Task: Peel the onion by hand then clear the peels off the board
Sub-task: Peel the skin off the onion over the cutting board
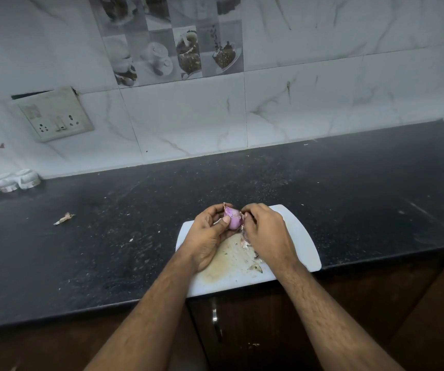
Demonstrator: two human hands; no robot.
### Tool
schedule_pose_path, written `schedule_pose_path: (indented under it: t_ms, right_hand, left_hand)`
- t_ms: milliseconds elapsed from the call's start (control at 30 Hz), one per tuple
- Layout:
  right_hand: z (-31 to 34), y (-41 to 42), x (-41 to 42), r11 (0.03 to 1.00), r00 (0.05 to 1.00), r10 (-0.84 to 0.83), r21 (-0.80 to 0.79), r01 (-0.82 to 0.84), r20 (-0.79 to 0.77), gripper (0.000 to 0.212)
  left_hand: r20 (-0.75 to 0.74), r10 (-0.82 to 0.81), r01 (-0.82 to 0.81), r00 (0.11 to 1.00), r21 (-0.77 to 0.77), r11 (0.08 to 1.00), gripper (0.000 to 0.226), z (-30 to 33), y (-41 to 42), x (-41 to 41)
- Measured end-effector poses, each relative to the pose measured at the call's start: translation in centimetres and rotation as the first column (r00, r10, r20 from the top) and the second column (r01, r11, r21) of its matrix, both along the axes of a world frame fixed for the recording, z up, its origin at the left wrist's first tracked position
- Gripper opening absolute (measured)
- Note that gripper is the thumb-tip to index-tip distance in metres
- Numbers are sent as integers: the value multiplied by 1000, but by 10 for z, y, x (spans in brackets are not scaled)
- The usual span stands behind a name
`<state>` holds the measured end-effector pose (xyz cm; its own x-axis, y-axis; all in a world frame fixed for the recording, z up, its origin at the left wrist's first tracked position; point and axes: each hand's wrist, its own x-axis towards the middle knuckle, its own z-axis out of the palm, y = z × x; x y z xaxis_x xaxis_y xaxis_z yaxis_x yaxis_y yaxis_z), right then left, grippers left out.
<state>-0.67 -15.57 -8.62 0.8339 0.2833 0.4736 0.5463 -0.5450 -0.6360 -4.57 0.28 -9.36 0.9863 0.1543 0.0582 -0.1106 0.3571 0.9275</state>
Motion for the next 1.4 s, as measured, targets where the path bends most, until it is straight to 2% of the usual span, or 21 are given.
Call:
schedule_pose_path:
  t_ms: [133,367,633,800,967,1033,1200,1400]
  right_hand:
    - [-1,1,-1,999,999,46,13,-46,23,24]
    - [-1,-1,1,998,999,50,38,-50,7,12]
    - [1,2,-2,986,999,5,-167,2,38,22]
    - [-1,-1,4,994,992,-96,-58,92,-86,20]
    - [2,-1,0,982,986,149,124,-140,-71,21]
    - [2,-2,1,973,977,194,141,-180,-93,20]
    - [2,-2,3,973,979,160,184,-136,-123,17]
    - [4,-3,-2,978,988,149,153,-140,-45,10]
  left_hand:
    - [-3,0,0,1000,-16,1000,29,0,0,-1]
    - [-13,-30,29,999,-35,999,29,1,2,-1]
    - [-28,-15,14,999,-45,999,28,3,1,-2]
    - [-54,-8,6,999,-43,999,28,5,1,-1]
    - [-69,-38,33,997,-75,997,30,6,2,-1]
    - [-70,-56,49,996,-97,994,32,6,4,-1]
    - [-82,-96,88,992,-95,992,28,10,2,-2]
    - [-38,-99,98,994,-25,995,22,7,1,-3]
